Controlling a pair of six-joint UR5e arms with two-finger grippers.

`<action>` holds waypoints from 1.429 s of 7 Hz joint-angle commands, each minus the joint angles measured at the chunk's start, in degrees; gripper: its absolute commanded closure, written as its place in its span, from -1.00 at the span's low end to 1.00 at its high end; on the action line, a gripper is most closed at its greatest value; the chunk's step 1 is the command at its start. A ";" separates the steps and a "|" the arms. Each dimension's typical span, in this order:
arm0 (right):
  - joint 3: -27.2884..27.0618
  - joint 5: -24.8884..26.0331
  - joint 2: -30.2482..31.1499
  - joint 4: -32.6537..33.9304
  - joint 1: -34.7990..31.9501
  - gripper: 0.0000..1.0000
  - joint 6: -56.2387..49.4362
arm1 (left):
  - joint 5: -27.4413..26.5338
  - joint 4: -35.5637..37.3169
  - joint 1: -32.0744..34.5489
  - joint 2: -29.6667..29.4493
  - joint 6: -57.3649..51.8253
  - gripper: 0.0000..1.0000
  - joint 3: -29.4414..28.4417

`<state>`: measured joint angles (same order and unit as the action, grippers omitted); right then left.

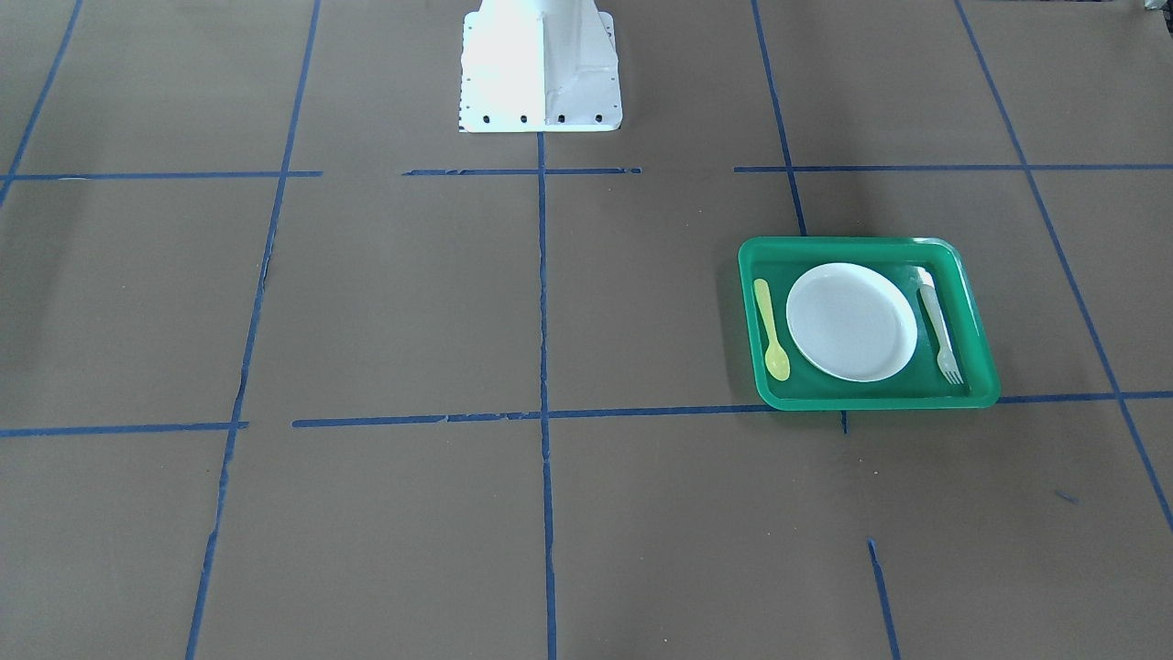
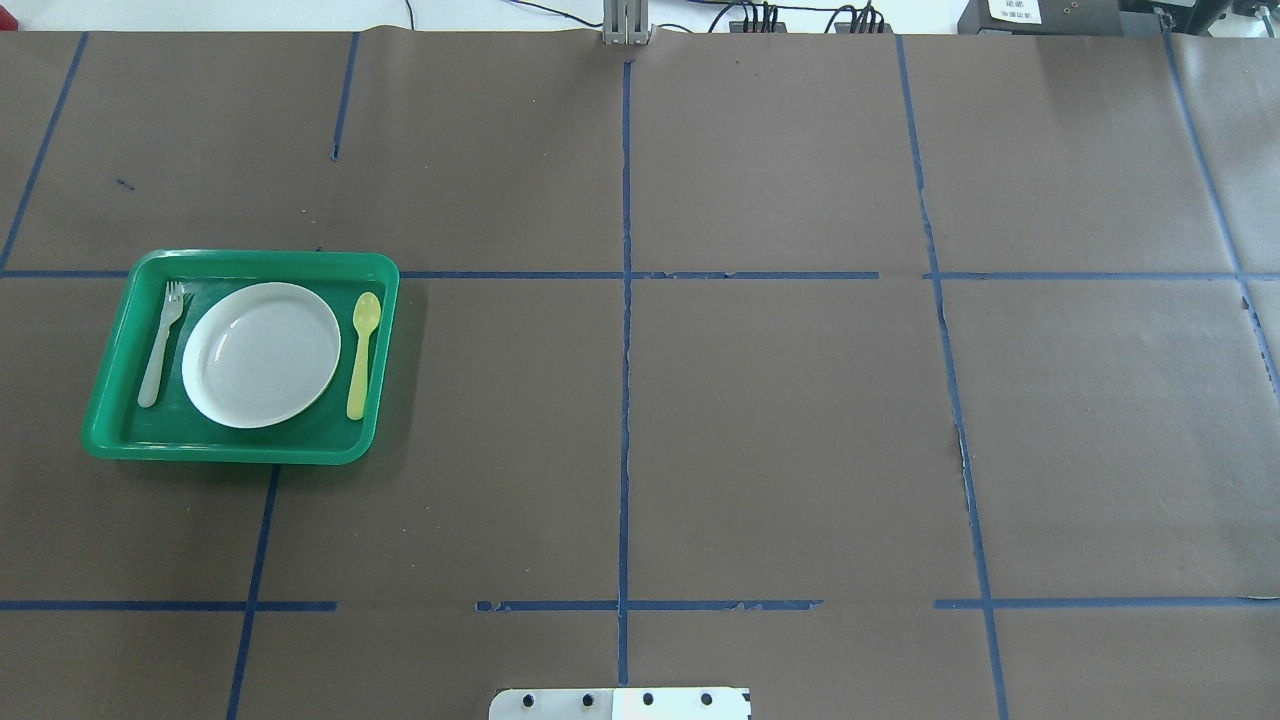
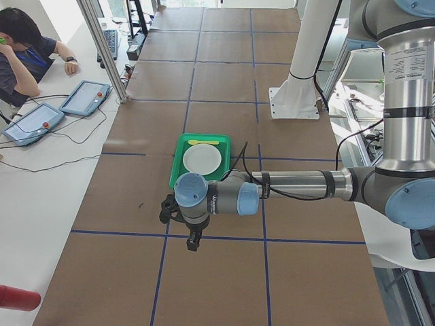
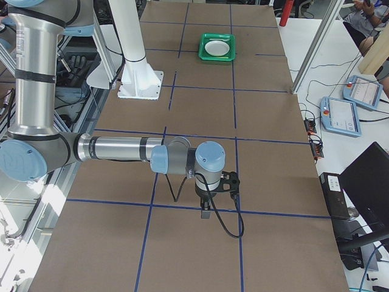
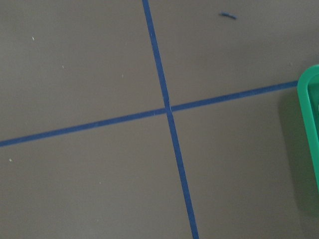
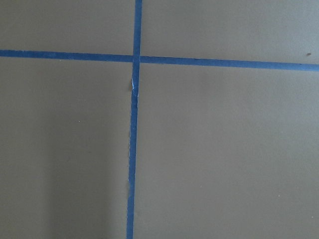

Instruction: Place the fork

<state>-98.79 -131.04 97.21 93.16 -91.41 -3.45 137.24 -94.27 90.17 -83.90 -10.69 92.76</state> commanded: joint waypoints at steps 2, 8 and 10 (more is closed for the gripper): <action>0.00 0.00 0.00 0.00 0.00 -1.00 0.03 | -0.30 -0.21 0.18 0.05 0.14 -1.00 0.14; 0.00 0.00 0.00 0.00 0.00 -1.00 -0.06 | -2.06 0.05 2.29 -0.30 0.14 -1.00 0.40; 0.00 0.00 0.00 0.00 0.00 -1.00 -0.06 | -2.06 0.05 2.29 -0.39 0.14 -1.00 0.40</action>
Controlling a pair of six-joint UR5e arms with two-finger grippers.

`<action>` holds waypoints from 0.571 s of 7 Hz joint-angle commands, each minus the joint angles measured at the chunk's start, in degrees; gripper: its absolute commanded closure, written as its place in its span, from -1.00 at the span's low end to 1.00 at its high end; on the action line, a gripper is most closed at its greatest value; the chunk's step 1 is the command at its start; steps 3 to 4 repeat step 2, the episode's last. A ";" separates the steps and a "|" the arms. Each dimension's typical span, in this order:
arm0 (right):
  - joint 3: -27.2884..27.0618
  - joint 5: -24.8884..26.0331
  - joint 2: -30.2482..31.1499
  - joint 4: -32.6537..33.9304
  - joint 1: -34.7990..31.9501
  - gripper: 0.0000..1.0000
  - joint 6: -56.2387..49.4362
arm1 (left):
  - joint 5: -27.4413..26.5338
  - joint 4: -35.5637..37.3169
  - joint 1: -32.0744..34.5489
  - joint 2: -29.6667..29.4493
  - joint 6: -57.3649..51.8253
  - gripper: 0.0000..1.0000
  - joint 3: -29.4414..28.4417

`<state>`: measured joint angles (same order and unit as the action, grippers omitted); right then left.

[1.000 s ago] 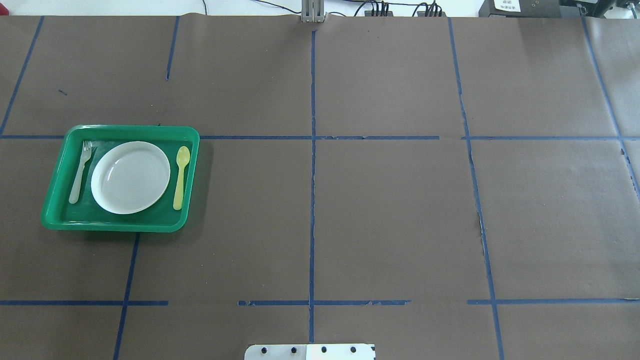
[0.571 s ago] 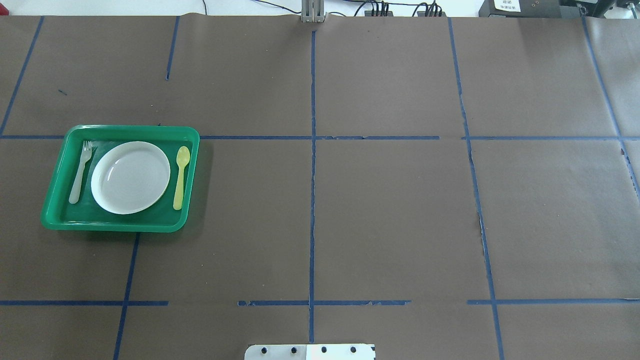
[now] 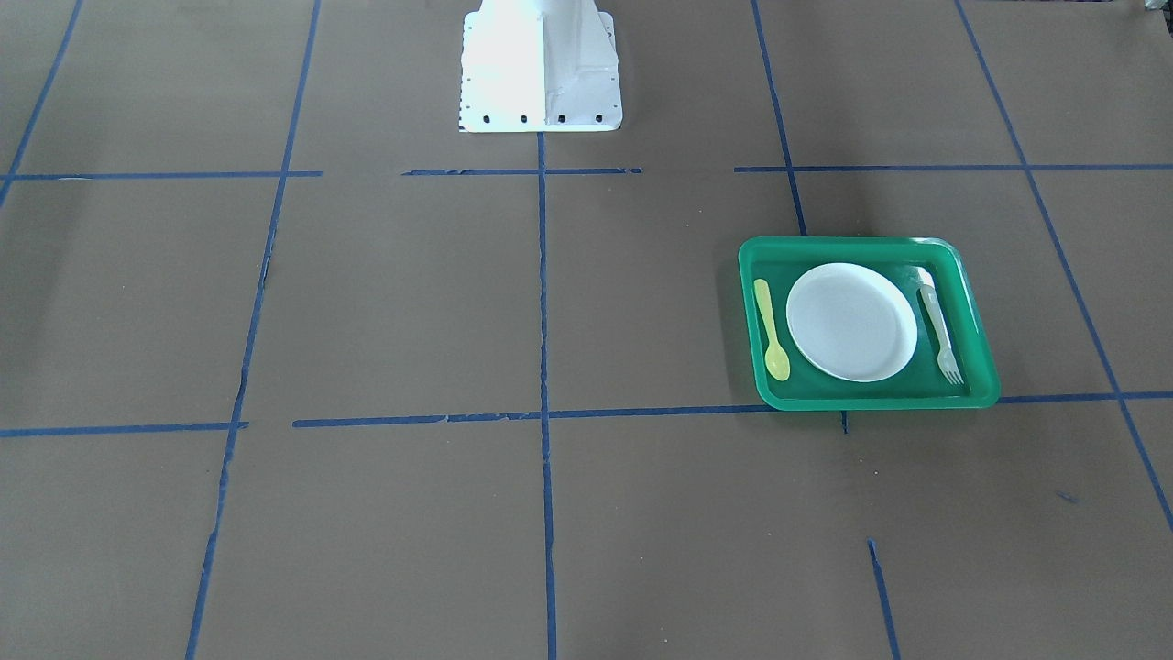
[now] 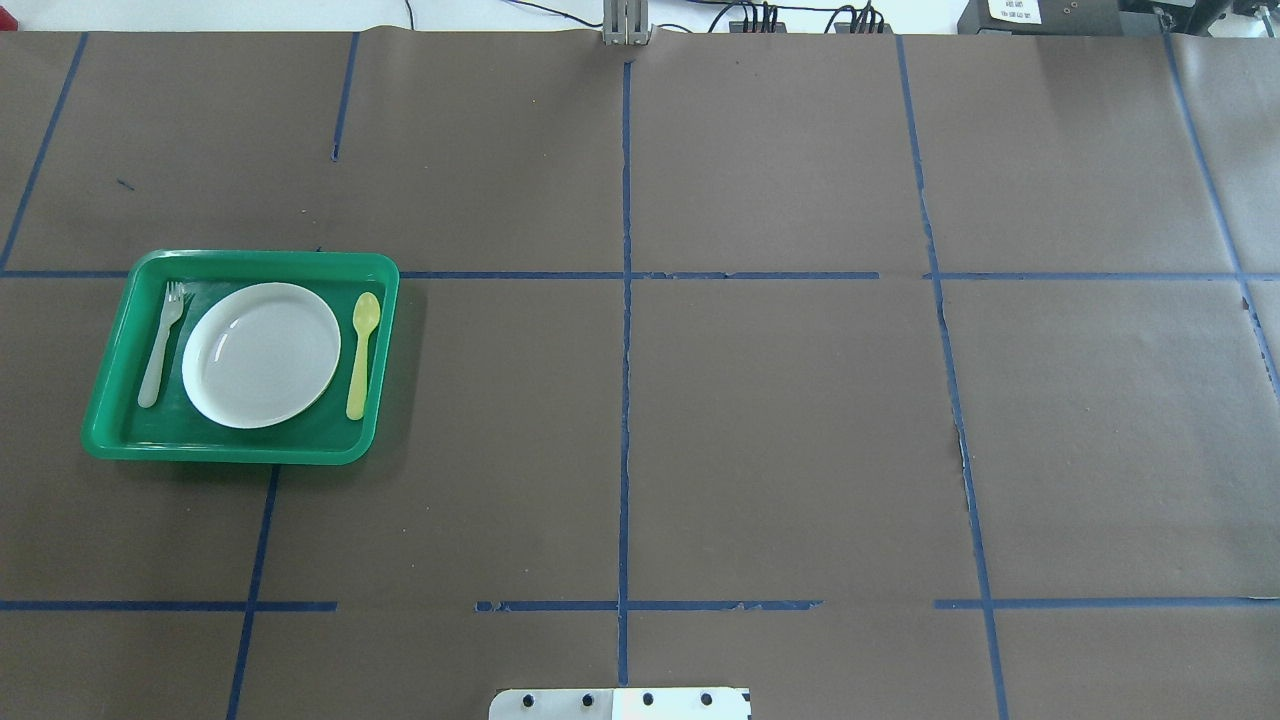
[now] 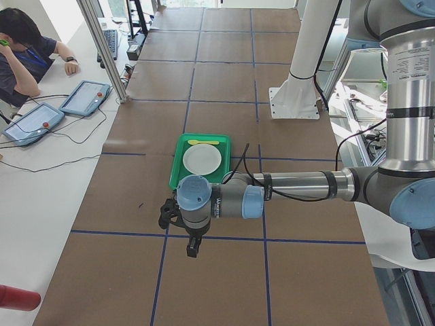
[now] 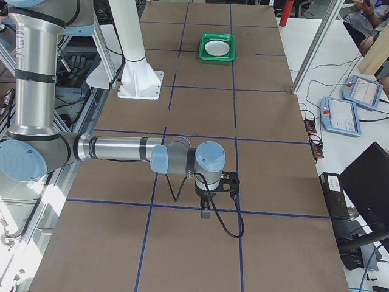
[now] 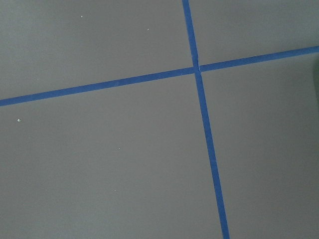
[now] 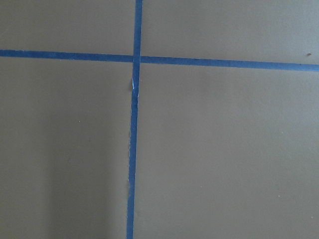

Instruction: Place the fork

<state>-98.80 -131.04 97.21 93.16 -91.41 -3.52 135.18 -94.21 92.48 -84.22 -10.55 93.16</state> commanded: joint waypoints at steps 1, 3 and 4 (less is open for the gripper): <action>0.01 0.00 0.00 0.00 0.00 -1.00 0.00 | 0.00 -0.01 -0.01 -0.07 0.00 -1.00 0.00; 0.01 0.00 0.00 0.00 0.00 -1.00 0.09 | 0.00 -0.01 -0.01 -0.24 0.00 -1.00 0.09; 0.01 0.00 0.00 0.00 0.00 -1.00 0.09 | 0.00 -0.01 -0.01 -0.24 0.00 -1.00 0.09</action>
